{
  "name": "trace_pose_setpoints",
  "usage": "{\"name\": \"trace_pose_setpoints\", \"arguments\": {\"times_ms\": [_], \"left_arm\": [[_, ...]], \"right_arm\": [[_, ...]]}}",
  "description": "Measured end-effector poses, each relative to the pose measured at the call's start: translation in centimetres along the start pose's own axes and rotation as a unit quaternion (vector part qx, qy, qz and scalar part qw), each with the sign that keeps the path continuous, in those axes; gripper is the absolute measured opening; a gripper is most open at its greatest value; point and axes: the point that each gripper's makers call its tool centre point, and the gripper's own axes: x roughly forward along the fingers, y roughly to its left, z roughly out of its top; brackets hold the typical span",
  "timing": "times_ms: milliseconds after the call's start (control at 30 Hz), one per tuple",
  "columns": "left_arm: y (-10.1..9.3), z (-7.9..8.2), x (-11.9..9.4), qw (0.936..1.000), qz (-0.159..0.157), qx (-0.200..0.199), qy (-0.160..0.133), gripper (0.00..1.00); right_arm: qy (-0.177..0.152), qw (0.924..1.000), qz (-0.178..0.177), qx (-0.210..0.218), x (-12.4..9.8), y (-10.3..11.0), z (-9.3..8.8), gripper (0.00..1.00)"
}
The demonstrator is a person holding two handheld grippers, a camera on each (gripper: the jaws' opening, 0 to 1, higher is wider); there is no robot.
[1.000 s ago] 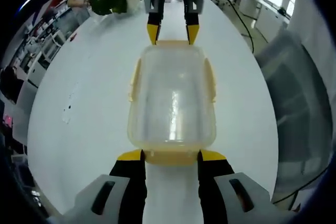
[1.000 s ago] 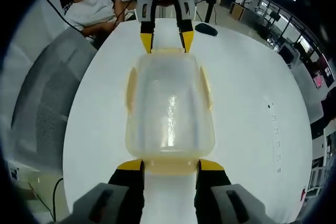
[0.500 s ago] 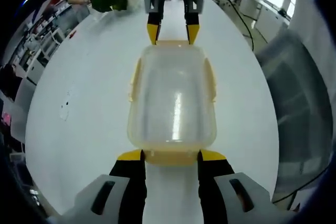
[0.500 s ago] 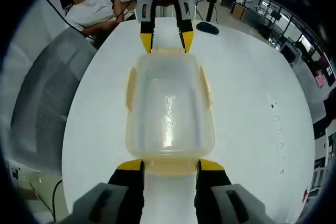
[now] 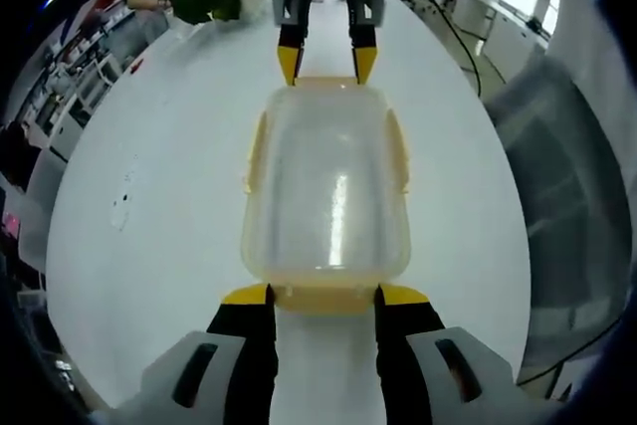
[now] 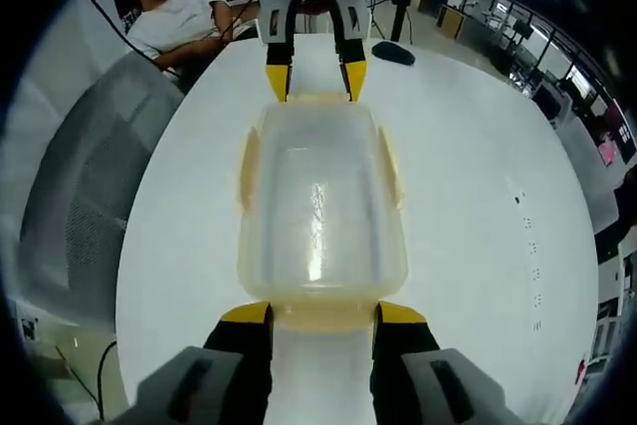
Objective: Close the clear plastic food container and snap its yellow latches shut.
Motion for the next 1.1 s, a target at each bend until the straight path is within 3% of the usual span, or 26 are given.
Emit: {"name": "trace_pose_setpoints", "arguments": {"times_ms": [333, 533, 1100], "left_arm": [[-0.3, -0.4, 0.0, 1.0, -0.007, 0.002, 0.004, 0.37], [-0.3, -0.9, -0.2, 0.9999, -0.006, 0.003, 0.012, 0.43], [0.0, -1.1, -0.7, 0.9999, 0.002, -0.002, 0.012, 0.42]], "right_arm": [[-0.007, 0.9997, -0.004, 0.021, -0.4, -0.2, -0.5, 0.4], [-0.01, 0.9997, -0.003, 0.024, -0.7, 0.0, -0.8, 0.42], [-0.011, 0.9997, -0.009, 0.022, -1.0, -0.1, -0.3, 0.41]]}}
